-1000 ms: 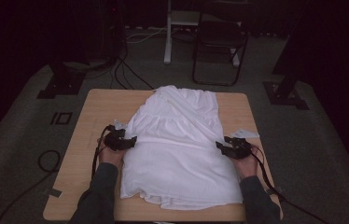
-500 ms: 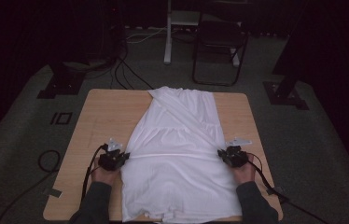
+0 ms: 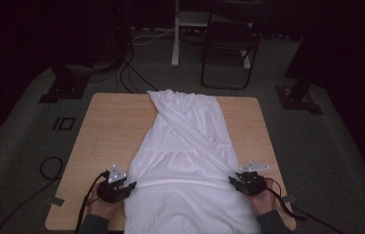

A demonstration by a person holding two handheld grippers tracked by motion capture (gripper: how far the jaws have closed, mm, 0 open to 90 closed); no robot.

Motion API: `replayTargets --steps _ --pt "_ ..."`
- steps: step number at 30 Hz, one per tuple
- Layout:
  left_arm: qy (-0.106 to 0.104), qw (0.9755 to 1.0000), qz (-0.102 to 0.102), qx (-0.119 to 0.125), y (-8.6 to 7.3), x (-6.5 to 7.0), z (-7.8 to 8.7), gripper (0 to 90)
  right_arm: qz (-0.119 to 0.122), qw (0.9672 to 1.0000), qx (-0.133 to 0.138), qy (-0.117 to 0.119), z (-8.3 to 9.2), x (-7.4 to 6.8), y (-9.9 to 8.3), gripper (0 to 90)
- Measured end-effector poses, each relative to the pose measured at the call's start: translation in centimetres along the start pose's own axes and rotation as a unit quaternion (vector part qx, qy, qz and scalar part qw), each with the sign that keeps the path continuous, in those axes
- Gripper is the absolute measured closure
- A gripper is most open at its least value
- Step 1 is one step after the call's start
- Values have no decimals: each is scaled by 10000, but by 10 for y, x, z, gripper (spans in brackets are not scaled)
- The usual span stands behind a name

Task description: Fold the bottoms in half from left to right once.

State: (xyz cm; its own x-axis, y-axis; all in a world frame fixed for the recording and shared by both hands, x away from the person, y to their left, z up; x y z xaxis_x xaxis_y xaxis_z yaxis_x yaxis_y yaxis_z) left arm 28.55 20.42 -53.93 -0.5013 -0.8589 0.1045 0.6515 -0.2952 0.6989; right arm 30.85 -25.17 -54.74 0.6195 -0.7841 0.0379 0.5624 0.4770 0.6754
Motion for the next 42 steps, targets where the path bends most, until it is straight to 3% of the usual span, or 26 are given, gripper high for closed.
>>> replayTargets --steps 3,6,9,13,15,17,18,19,22,25,31,33,37,38,40,42 --pt "-19 9996 13 275 18 -6 3 488 144 9994 306 -20 0 1 23 425" --pt "47 9983 -46 576 47 -12 2 459 338 9983 470 1 -8 -1 51 411" --pt "142 9979 -42 627 70 -18 -11 458 458 9973 567 60 -29 -2 83 391" --pt "251 9987 -19 450 88 -22 -38 459 507 9977 430 96 -61 -6 104 356" --pt "272 9990 -6 342 90 -22 -49 460 580 9981 187 35 -75 -6 106 408" --pt "308 9993 -29 216 88 -21 -58 463 610 9977 118 -254 -78 2 106 649" --pt "325 9994 -54 125 85 -20 -63 464 506 9980 208 -315 -75 8 107 715" --pt "329 9994 -54 79 83 -20 -65 468 195 9981 425 -396 -66 19 108 786" --pt "305 9995 -4 -106 77 -22 -72 478 -315 9941 797 -671 -44 45 107 863" --pt "280 9996 47 -86 77 -24 -73 475 -447 9936 706 -754 -42 63 98 877" --pt "353 9992 92 147 104 -24 -75 433 -659 9943 193 -817 -73 73 78 862" --pt "288 9993 155 193 115 -23 -82 422 -756 9939 140 -789 -77 74 74 859" --pt "232 9996 137 -19 123 -21 -108 431 -700 9944 120 -786 -78 74 73 859" --pt "223 9996 121 -108 121 -22 -114 476 -692 9945 119 -782 -78 74 73 862" --pt "116 9997 80 -207 116 -23 -117 727 -700 9946 121 -762 -78 74 73 871" --pt "130 9998 39 -129 111 -21 -112 820 -670 9947 146 -769 -77 73 72 878"
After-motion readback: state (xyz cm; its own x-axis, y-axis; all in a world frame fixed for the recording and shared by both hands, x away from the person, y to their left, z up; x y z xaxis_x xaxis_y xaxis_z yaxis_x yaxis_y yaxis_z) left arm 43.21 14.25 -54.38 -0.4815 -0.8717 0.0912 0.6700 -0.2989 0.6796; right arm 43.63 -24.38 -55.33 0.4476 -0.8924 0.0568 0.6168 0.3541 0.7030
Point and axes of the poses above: each handheld gripper's, and its own axes: z roughly backward along the jaws, y roughly out of its top, x roughly to its right, the point moved 2 cm from there along -z, roughly forward along the jaws, and after that the axes turned 6 degrees about z, right-handed, at the moved point
